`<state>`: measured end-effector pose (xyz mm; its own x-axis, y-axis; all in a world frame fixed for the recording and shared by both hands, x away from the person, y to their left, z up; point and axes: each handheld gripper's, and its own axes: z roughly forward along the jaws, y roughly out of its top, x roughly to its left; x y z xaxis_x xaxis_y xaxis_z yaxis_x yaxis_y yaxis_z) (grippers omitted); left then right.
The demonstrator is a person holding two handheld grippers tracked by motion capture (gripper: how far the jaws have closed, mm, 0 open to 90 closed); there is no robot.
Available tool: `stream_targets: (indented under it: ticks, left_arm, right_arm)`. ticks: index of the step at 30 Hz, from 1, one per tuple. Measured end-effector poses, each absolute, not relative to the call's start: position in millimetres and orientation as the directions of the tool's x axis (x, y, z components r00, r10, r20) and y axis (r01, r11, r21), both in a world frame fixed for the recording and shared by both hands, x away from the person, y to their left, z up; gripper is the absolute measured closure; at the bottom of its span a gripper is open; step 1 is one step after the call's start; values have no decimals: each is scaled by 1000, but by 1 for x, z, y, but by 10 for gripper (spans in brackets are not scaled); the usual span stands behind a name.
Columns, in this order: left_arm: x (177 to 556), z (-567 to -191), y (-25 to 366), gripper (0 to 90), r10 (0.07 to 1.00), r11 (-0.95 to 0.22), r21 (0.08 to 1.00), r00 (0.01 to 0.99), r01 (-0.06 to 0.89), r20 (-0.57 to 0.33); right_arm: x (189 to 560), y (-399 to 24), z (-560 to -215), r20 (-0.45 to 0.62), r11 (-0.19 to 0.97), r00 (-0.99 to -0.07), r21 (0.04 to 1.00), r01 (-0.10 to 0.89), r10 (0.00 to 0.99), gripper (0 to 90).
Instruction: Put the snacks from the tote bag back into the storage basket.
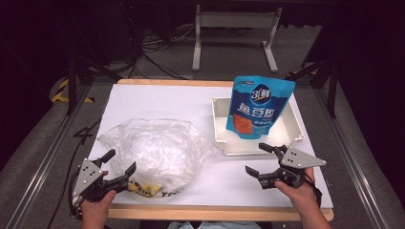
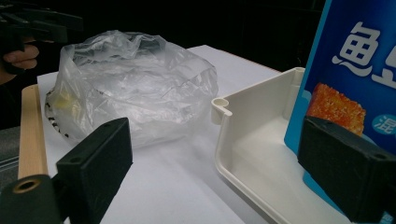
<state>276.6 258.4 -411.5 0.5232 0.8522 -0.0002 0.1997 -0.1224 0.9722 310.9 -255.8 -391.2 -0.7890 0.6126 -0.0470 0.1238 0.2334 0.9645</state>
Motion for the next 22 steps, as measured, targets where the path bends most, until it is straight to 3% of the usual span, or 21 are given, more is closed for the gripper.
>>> stream_targets:
  ticks: [13, 22]
  left_arm:
    - [280, -414, 263, 191, 838, -117, 971, 545, 208, -16]
    - [280, -414, 261, 190, 831, -125, 971, 556, 203, -9]
  right_arm:
    - [323, -265, -420, -36, 205, -714, 967, 152, 699, 106]
    - [325, -266, -421, -23, 197, -715, 967, 162, 699, 105]
